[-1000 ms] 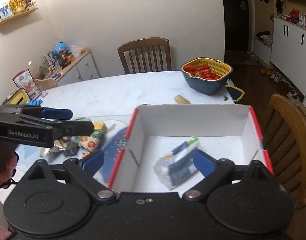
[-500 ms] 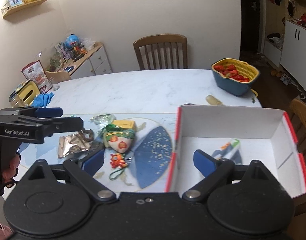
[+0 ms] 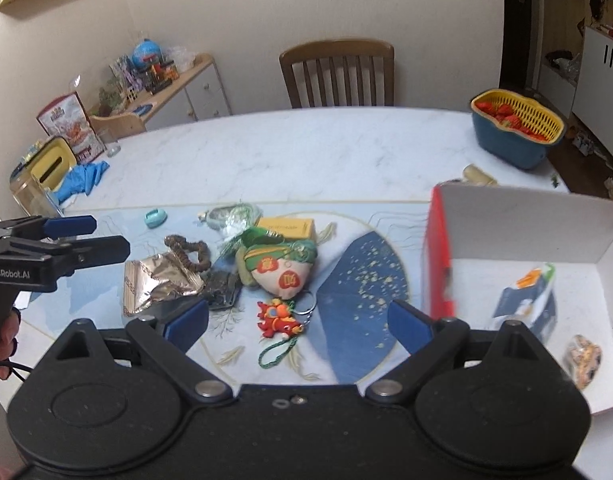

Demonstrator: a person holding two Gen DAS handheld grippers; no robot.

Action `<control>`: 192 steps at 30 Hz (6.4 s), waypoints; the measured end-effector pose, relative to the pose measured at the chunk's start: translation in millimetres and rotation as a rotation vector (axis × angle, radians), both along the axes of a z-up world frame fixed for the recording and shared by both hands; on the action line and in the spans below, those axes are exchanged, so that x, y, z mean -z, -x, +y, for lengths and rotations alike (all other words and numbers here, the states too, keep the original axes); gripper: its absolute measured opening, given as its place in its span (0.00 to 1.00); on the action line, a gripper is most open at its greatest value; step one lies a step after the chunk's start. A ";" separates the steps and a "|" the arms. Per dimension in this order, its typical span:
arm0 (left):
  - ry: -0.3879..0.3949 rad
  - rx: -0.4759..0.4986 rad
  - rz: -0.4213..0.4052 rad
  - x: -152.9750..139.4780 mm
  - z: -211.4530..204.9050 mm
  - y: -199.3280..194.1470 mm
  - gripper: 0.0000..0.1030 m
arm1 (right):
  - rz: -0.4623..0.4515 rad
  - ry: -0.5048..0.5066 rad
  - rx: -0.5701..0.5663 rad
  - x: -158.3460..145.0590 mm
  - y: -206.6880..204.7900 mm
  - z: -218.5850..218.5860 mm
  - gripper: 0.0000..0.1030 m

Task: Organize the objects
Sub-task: 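Withdraw both tools from the box back toward the placemat, then grasp the gold snack bag with the left tool while the right tool grasps the red dragon keychain, then carry both items over the red box and open both tools to drop them, then withdraw both tools from the box back toward the placemat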

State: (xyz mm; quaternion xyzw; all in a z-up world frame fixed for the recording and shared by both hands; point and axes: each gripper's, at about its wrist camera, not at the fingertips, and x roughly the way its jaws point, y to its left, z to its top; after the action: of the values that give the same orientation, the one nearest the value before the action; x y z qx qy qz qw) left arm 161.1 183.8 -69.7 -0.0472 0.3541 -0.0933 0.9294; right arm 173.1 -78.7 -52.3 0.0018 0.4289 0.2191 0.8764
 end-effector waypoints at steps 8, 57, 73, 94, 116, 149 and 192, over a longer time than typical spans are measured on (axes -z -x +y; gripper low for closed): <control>-0.057 -0.016 0.052 38.8 22.0 -11.6 1.00 | 0.026 0.052 0.000 37.6 -15.4 28.0 0.93; -0.027 -0.021 0.285 93.2 45.1 -26.2 0.50 | 0.053 0.207 -0.039 102.6 -19.1 80.7 0.43; 0.027 0.001 0.219 27.5 11.6 -1.0 0.50 | -0.008 0.055 -0.020 29.2 19.6 27.5 0.43; 0.021 0.221 0.096 -53.3 -137.1 -22.1 0.50 | -0.120 0.048 0.030 -51.1 19.3 -96.2 0.43; -0.069 0.362 0.120 -36.8 -310.8 -67.8 0.50 | -0.108 0.130 0.119 -26.5 -44.0 -235.7 0.44; -0.203 0.398 0.377 80.6 -406.0 -127.0 0.50 | 0.205 0.228 0.029 77.9 -136.6 -237.6 0.40; 0.001 0.295 0.151 -19.5 -317.6 -80.4 0.63 | -0.016 0.016 0.070 -33.4 -58.8 -237.2 0.60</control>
State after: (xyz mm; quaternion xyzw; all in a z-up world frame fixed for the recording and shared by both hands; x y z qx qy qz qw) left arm 241.5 -133.8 -50.2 -0.0021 0.4259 -0.2251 0.8763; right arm 231.9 -315.9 -18.8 0.0082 0.4232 0.1848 0.8870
